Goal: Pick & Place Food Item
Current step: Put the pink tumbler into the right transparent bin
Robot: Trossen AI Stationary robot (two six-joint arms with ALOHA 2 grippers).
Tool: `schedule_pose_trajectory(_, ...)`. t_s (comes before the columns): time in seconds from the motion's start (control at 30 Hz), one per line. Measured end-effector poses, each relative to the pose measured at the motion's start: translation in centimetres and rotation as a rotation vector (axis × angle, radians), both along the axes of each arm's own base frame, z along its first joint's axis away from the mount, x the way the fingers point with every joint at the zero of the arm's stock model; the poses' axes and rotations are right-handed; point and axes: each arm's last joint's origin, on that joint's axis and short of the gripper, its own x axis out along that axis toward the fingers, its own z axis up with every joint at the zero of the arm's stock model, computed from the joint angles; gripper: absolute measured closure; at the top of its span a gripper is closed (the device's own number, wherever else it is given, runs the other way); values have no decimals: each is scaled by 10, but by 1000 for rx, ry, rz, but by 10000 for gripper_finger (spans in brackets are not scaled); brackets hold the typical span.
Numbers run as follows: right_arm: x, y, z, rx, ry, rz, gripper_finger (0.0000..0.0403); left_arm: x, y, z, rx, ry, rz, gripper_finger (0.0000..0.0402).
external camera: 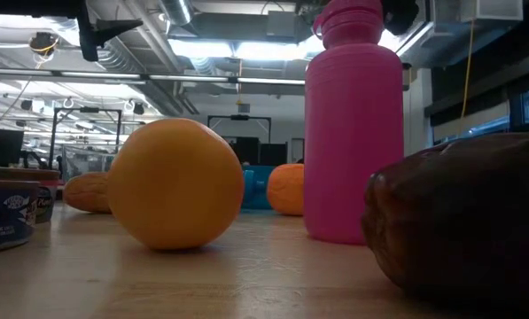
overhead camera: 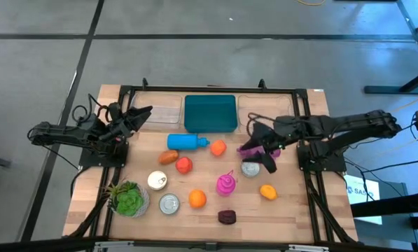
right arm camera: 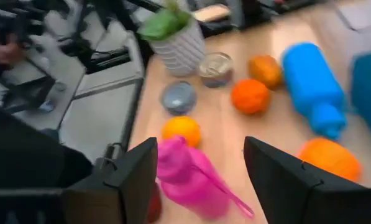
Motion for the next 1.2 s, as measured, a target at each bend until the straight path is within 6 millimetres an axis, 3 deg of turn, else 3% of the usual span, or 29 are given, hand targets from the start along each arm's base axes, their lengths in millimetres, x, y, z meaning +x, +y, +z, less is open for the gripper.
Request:
schedule_pose_trajectory(0.2,0,11,21,112,-177,-69,162,0,0,0,-24,-17,-27,75)
schedule_pose_trajectory(0.47,-13,32,16,223,-52,-92,189,0,0,0,-25,-18,-28,75)
schedule_pose_trajectory(0.83,-28,72,11,80,-120,-276,237,2,0,0,-38,-18,-30,75)
schedule_pose_trajectory(1.0,-16,90,-3,58,-93,-248,222,3,-1,-1,-28,-5,-39,75)
schedule_pose_trajectory(1.2,5,114,-20,80,-112,-207,167,4,-3,-1,-2,-3,-114,75)
